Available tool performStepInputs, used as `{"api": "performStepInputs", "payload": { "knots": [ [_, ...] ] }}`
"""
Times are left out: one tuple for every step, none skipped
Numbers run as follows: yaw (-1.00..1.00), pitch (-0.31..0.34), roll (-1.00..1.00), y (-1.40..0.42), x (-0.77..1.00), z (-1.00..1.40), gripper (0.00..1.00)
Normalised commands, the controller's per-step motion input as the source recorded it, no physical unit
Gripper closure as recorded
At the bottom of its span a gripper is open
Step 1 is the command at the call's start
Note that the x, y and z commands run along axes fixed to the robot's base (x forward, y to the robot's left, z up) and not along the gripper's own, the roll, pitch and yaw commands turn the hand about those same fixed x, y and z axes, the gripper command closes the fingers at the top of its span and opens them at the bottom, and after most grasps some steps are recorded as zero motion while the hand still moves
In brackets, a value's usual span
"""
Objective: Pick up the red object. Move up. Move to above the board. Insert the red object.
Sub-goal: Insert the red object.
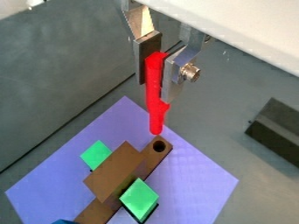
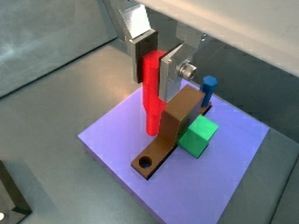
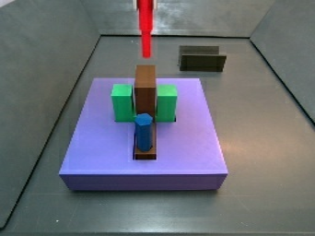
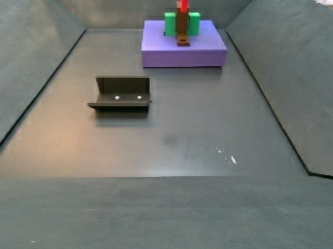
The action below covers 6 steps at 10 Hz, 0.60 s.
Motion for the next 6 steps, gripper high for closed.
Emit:
{"api": "performStepInputs", "payload": {
  "knots": [
    [0.01,0.0,0.26,-0.05,0.04,-0.57,1.0],
    [0.0,0.0,0.16,0.0,0.0,-0.53,1.0],
    [0.0,0.0,0.05,0.13,0.0,-0.48,1.0],
    [0.0,0.0,0.0,0.11,0.0,-0.45,1.0],
    [0.0,0.001,0.0,0.07,0.0,-0.35,1.0],
    [0.0,0.016,-0.02,0.1,0.0,-0.31,1.0]
  ]
}}
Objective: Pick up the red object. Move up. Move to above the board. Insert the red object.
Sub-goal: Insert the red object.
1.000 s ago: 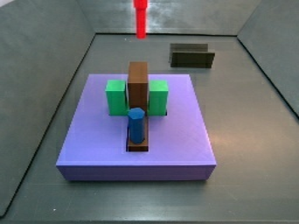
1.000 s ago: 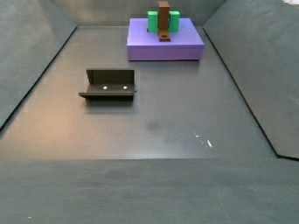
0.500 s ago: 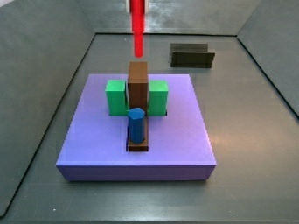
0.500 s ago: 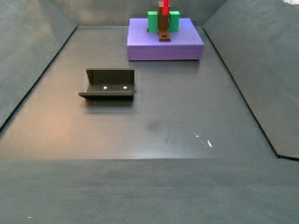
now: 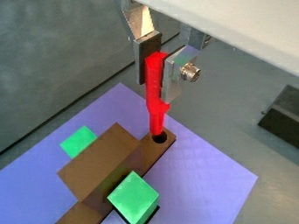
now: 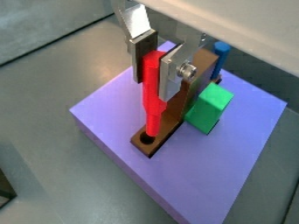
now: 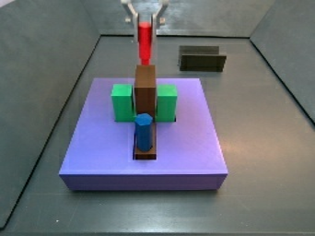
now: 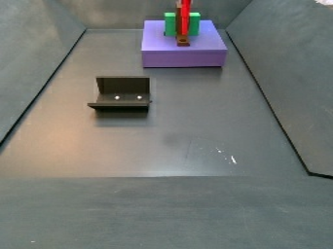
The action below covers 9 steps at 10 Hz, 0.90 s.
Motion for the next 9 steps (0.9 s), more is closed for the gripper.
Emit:
{"api": "performStepInputs", "payload": {
  "knots": [
    [0.0,0.021,-0.05,0.1,0.05,-0.29,1.0],
    [0.0,0.026,-0.07,0.18,0.07,-0.25,1.0],
    [0.0,0.024,-0.04,0.13,0.07,-0.23,1.0],
    [0.0,0.01,-0.02,0.0,0.05,-0.23,1.0],
    [0.0,0.009,0.0,0.0,0.03,-0.2,1.0],
    [0.0,0.016,0.0,-0.05,0.0,-0.13,1.0],
    [0.0,0.03,0.0,-0.09,0.01,-0.11,1.0],
    [0.0,0.049,0.0,-0.07,0.03,-0.09,1.0],
    [0.0,0.05,-0.01,0.0,0.03,-0.09,1.0]
  ]
}}
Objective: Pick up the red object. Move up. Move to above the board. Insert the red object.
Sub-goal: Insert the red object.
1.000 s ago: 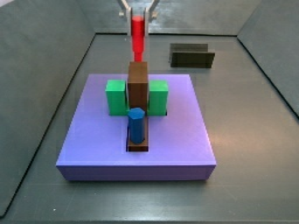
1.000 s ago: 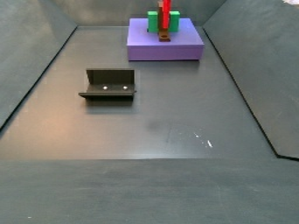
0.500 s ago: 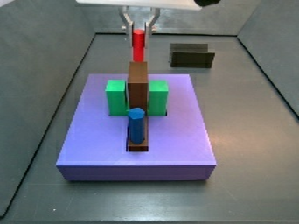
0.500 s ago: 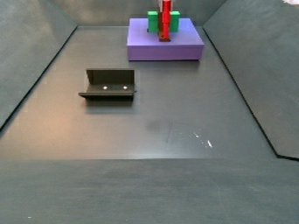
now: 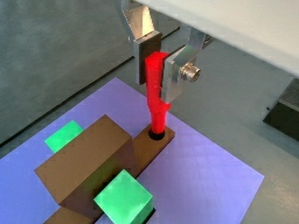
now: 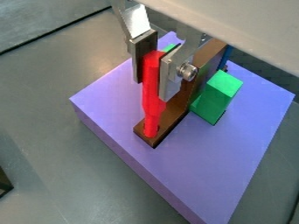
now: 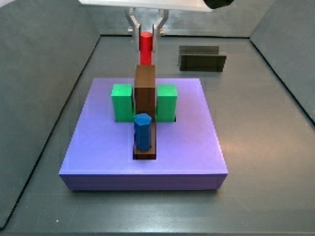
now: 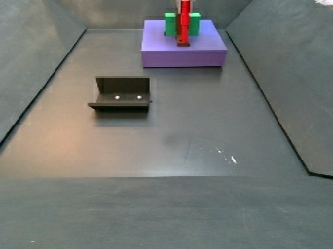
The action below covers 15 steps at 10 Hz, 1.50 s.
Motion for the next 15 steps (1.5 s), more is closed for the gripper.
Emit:
{"api": "performStepInputs", "payload": {
  "knots": [
    [0.0,0.053,-0.03,0.0,0.04,-0.07,1.0],
    [0.0,0.067,-0.01,-0.06,0.09,-0.05,1.0],
    [0.0,0.066,0.0,-0.11,0.13,-0.02,1.0],
    [0.0,0.06,-0.04,-0.01,0.14,-0.02,1.0],
    [0.0,0.056,-0.06,0.0,0.12,-0.03,1.0],
    [0.0,0.041,-0.05,0.0,0.11,-0.03,1.0],
    [0.0,0.027,-0.04,0.0,0.07,-0.07,1.0],
    [0.0,0.036,-0.02,-0.01,0.03,-0.07,1.0],
    [0.0,0.0,0.0,-0.09,-0.01,-0.07,1.0],
    [0.0,0.0,0.0,-0.05,-0.01,-0.06,1.0],
    [0.0,0.0,-0.01,0.0,0.0,-0.07,1.0],
    [0.0,0.0,0.0,-0.04,0.0,-0.05,1.0],
    [0.0,0.0,-0.01,0.0,0.0,-0.07,1.0],
    [0.0,0.0,-0.04,0.0,0.0,-0.1,1.0],
    [0.0,0.0,-0.03,0.0,0.0,-0.17,1.0]
  ]
}}
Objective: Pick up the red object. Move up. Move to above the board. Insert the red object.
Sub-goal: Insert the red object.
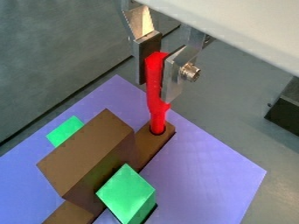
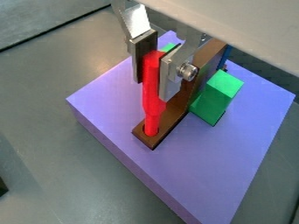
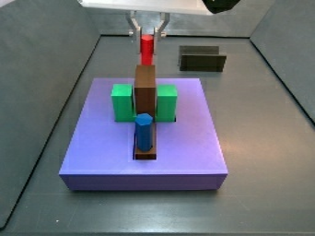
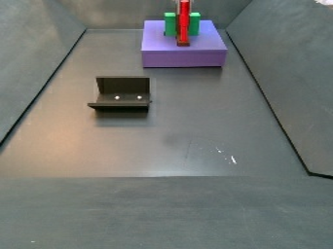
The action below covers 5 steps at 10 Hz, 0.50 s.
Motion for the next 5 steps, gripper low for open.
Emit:
{"api": "performStepInputs", "payload": {
  "knots": [
    [0.0,0.01,-0.01,0.0,0.06,-0.23,1.0],
    [0.0,0.019,0.0,0.0,0.08,-0.31,1.0],
    [0.0,0.011,0.0,0.0,0.09,-0.4,1.0],
    [0.0,0.026,-0.02,-0.01,0.1,-0.39,1.0],
    [0.01,0.024,-0.06,-0.06,0.11,-0.35,1.0]
  ]
}}
